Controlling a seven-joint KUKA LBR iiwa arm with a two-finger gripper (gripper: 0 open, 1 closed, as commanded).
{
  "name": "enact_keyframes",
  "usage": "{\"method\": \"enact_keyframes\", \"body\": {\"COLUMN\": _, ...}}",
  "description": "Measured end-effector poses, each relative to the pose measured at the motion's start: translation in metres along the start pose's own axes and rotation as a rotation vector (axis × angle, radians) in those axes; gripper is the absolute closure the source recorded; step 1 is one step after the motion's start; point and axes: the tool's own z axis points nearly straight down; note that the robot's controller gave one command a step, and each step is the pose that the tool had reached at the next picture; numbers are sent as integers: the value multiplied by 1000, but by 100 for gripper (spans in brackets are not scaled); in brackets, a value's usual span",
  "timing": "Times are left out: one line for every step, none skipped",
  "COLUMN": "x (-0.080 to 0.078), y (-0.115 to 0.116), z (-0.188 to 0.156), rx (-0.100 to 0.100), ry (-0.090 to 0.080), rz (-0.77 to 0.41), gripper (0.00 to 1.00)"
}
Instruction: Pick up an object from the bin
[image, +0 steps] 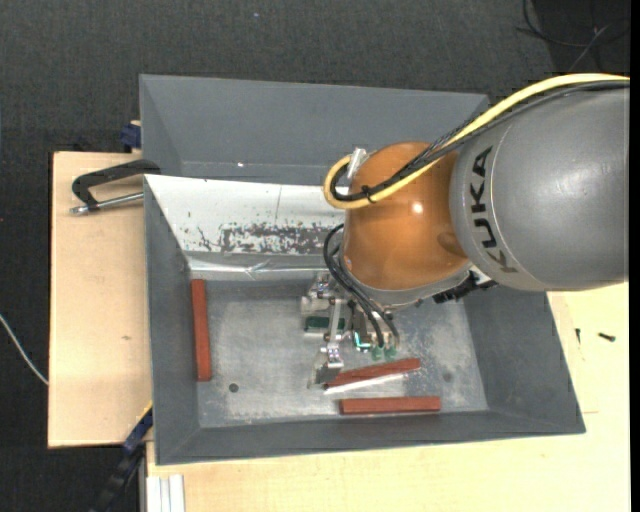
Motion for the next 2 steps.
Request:
{"method": "enact_keyframes", "body": {"x": -1, "y": 0, "z": -2, "rx": -1, "ry": -4, "rz": 1, "gripper": 0}}
{"method": "enact_keyframes", "body": {"x": -24, "y": -1, "z": 5, "rx": -2, "ry": -12, "rz": -126, "gripper": 0}}
